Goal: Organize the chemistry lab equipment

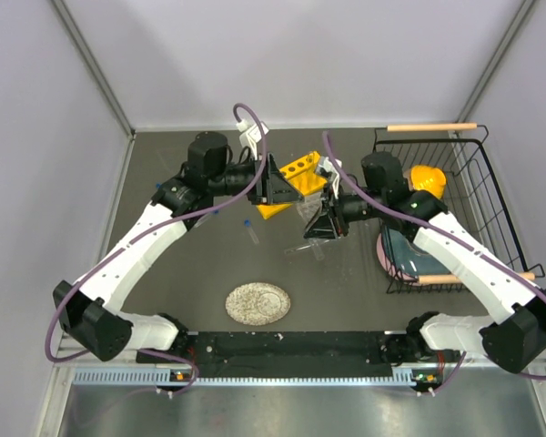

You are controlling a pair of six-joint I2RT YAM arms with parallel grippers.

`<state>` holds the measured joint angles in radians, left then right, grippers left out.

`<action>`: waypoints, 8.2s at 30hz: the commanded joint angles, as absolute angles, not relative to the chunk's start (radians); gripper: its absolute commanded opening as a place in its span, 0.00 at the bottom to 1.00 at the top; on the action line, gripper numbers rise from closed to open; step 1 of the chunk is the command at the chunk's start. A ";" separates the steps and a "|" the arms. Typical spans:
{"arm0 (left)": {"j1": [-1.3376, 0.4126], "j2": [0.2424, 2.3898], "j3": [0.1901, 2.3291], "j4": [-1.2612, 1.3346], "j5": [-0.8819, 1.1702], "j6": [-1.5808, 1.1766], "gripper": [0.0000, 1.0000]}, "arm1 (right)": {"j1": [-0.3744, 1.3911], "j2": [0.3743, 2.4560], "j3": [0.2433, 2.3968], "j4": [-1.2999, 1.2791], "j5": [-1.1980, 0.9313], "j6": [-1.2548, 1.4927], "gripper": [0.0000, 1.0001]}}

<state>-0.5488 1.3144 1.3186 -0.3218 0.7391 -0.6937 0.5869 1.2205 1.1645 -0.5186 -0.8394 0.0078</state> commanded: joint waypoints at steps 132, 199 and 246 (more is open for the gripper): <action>-0.617 1.787 1.718 -0.354 -0.129 -0.136 0.84 | -0.249 0.942 0.827 -0.388 -1.379 -0.359 0.99; -0.837 1.976 1.427 -0.567 0.028 0.025 0.48 | 0.046 0.979 1.077 -0.701 -1.029 -0.284 0.99; -0.896 1.405 0.977 -0.095 0.256 -0.465 0.04 | 0.031 0.891 1.032 -0.667 -1.134 -0.213 0.99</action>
<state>-0.8928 1.5154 1.0321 -0.2817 0.2073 -0.3286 0.0406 0.8906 1.0077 -0.7113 -1.0653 -0.2497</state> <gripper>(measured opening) 0.265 0.987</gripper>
